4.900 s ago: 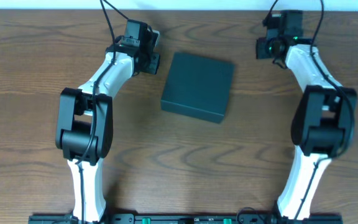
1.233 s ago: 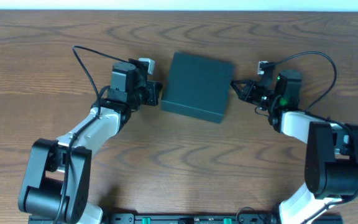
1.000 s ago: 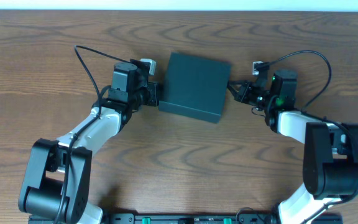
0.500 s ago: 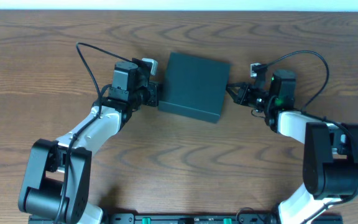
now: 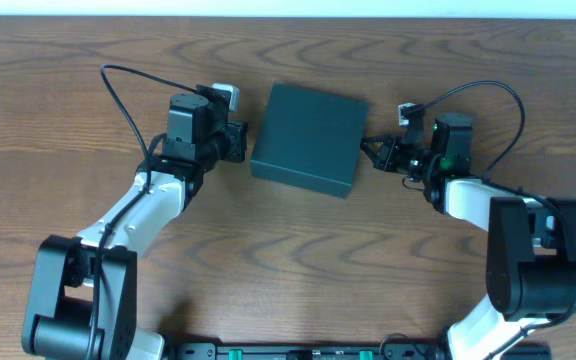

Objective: Pack container
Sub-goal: 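Press the closed box from both sides with left and right grippers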

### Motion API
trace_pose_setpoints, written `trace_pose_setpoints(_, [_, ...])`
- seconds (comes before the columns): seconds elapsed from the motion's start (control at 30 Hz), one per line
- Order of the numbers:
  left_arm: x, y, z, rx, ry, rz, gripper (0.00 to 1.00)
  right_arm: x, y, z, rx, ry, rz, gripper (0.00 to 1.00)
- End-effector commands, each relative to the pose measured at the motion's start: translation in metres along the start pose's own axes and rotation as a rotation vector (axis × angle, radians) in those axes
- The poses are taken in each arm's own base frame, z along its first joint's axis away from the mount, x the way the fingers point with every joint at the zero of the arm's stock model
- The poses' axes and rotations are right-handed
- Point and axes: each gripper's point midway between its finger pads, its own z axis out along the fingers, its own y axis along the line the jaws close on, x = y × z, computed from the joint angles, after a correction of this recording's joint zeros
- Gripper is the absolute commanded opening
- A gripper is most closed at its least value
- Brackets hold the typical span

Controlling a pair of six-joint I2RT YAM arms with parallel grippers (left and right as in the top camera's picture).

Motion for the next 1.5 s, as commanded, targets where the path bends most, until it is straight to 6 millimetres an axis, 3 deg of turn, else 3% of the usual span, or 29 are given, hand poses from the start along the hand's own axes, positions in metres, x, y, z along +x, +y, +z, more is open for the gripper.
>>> trace_pose_setpoints(0.0, [0.012,0.012,0.009,-0.041,0.037,0.012,0.07,-0.002,0.006,0.004,-0.015,0.003,-0.04,0.01])
trace_pose_setpoints(0.3, [0.039,0.019,0.025,-0.037,0.118,-0.014,0.07,-0.001,0.007,0.004,-0.022,0.006,-0.04,0.01])
trace_pose_setpoints(0.57, [0.047,-0.009,0.026,0.091,0.152,-0.015,0.07,0.0,0.006,0.004,-0.019,0.012,-0.054,0.01])
trace_pose_setpoints(0.7, [0.064,-0.021,0.025,0.121,0.22,-0.022,0.06,0.001,0.006,0.004,-0.019,0.013,-0.068,0.01])
trace_pose_setpoints(0.93, [0.084,-0.031,0.022,0.138,0.297,-0.028,0.06,-0.001,0.007,0.004,-0.021,0.007,-0.114,0.01])
trace_pose_setpoints(1.47, [0.103,-0.058,0.02,0.192,0.366,-0.003,0.06,-0.013,0.013,0.003,-0.039,-0.037,-0.176,0.01])
